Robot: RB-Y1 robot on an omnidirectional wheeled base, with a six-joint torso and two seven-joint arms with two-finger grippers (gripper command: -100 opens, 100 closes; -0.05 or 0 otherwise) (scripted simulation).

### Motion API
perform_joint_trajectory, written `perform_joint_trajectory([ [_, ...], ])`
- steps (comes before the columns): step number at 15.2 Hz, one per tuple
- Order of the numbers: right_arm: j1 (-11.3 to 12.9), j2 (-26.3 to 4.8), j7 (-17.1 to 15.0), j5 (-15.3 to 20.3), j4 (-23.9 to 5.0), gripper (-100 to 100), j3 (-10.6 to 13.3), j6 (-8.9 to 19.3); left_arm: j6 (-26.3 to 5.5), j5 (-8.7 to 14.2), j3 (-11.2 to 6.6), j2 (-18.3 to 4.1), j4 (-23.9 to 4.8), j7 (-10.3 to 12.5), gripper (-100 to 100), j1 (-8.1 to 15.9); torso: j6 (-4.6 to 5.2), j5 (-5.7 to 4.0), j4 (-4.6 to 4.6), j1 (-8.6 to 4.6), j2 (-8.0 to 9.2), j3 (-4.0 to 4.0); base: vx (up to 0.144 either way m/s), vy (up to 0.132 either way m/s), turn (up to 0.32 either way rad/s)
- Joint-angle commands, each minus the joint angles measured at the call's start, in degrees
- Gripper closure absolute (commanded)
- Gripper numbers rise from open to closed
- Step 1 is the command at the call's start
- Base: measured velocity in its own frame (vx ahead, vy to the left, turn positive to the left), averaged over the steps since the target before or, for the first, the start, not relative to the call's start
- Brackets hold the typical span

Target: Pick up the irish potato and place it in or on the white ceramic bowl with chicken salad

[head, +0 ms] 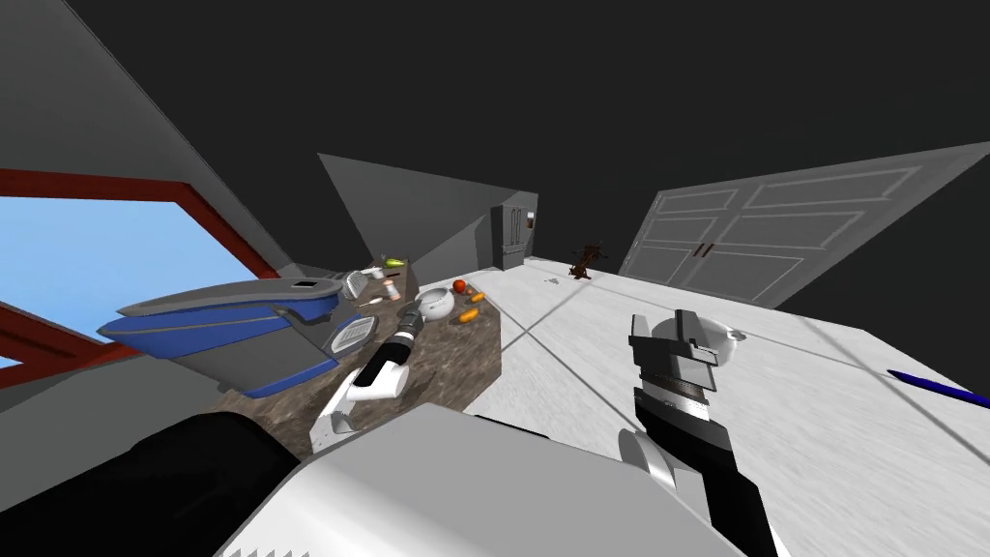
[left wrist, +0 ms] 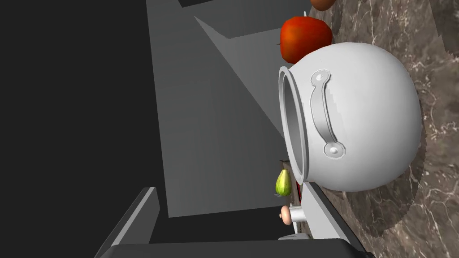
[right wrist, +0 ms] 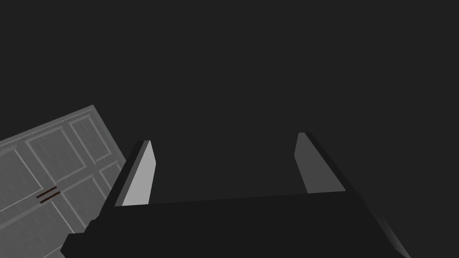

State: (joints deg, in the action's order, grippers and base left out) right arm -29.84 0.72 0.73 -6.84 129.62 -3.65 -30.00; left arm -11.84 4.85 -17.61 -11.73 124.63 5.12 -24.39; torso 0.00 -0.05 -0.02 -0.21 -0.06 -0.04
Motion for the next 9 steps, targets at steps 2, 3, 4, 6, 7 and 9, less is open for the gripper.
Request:
perform_joint_trajectory([
  [2, 0.01, 0.00, 0.00, 0.00, 0.00, 0, 0.01, 0.00, -3.80, 0.74, -2.13, 0.07, -0.39, 1.22, -100, 0.45, 0.03, 0.00, 0.00, -0.05, 0.01, 0.01, 0.027, -0.064, -0.189],
  [3, 0.00, 0.00, 0.00, 0.00, 0.00, 0, 0.00, 0.00, -4.13, 0.74, -2.13, 0.07, -0.39, 1.22, -100, 0.45, 0.02, -0.01, 0.00, -0.07, 0.00, 0.00, 0.025, -0.044, -0.053],
  [4, 0.00, 0.00, 0.00, 0.00, 0.00, 0, 0.00, 0.00, -5.85, 1.47, -4.05, 0.10, -0.73, 2.32, -100, 0.78, -0.01, -0.01, 0.00, -0.04, 0.02, 0.01, 0.028, -0.057, -0.178],
  [6, 0.00, 0.00, 0.00, 0.00, 0.00, 0, 0.00, 0.00, -7.38, 1.47, -4.05, 0.10, -0.73, 2.32, -100, 0.78, 0.01, -0.01, 0.00, -0.06, 0.01, 0.01, 0.029, -0.050, -0.116],
  [7, 0.00, 0.00, 0.00, 0.00, 0.00, 0, 0.00, 0.00, -9.00, 2.19, -6.00, 0.17, -1.08, 3.43, -100, 1.12, -0.01, -0.01, 0.01, -0.02, 0.02, 0.01, 0.032, -0.055, -0.197],
  [9, 0.00, 0.00, 0.00, 0.00, 0.00, 0, 0.00, 0.00, -10.66, 2.19, -6.00, 0.17, -1.08, 3.43, -100, 1.12, 0.01, -0.01, 0.00, -0.05, -0.01, 0.00, 0.035, -0.048, -0.117],
])
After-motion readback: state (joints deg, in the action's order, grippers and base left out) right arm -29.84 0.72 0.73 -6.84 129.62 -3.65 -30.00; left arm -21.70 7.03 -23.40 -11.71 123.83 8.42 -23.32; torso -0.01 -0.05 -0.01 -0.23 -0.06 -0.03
